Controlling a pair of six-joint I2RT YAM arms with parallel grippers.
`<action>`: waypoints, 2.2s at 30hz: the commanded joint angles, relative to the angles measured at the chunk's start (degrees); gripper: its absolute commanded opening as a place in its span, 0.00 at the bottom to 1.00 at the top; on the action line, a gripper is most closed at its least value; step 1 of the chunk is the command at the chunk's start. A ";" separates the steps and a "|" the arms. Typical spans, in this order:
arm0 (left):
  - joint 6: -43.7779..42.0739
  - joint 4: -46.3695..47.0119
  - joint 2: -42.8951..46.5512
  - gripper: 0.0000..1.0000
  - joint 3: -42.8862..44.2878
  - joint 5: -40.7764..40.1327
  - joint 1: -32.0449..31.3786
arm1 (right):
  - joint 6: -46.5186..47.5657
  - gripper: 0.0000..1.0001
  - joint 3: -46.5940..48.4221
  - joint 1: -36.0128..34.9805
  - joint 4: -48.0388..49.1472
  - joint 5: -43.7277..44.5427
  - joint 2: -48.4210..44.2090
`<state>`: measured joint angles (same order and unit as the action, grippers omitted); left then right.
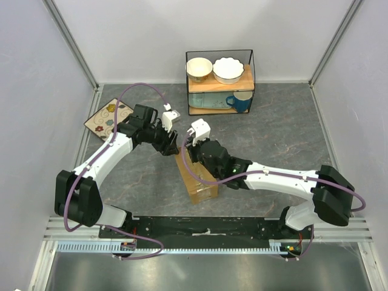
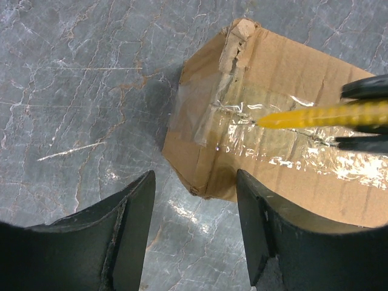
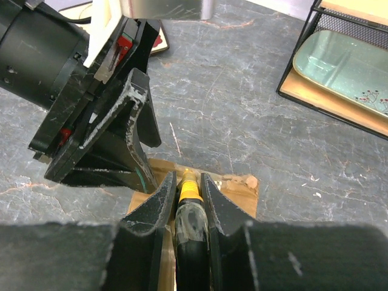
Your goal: Unpack the express box
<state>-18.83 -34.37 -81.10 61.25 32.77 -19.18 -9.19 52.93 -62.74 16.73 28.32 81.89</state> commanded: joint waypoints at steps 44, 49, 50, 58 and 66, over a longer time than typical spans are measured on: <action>-1.65 -3.33 -1.60 0.60 -2.81 -2.80 -0.16 | 2.69 0.00 4.29 3.94 -5.04 -6.69 1.96; -1.56 -3.25 -1.95 0.60 -2.81 -2.72 -0.24 | 2.25 0.00 4.73 3.94 -4.60 -7.75 2.40; -1.65 -3.25 -1.96 0.60 -2.81 -2.63 -0.16 | 2.16 0.00 4.73 3.85 -4.60 -7.84 2.31; -1.65 -3.34 -2.13 0.60 -2.89 -2.45 -0.16 | 1.98 0.00 4.73 3.94 -4.43 -8.36 0.56; -1.65 -3.25 -2.13 0.60 -3.16 -2.19 -0.16 | 1.90 0.00 4.99 3.85 -3.99 -9.07 0.11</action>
<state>-18.85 -33.26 -80.99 60.66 33.69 -19.05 -6.66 57.56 -58.87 10.24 20.51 83.57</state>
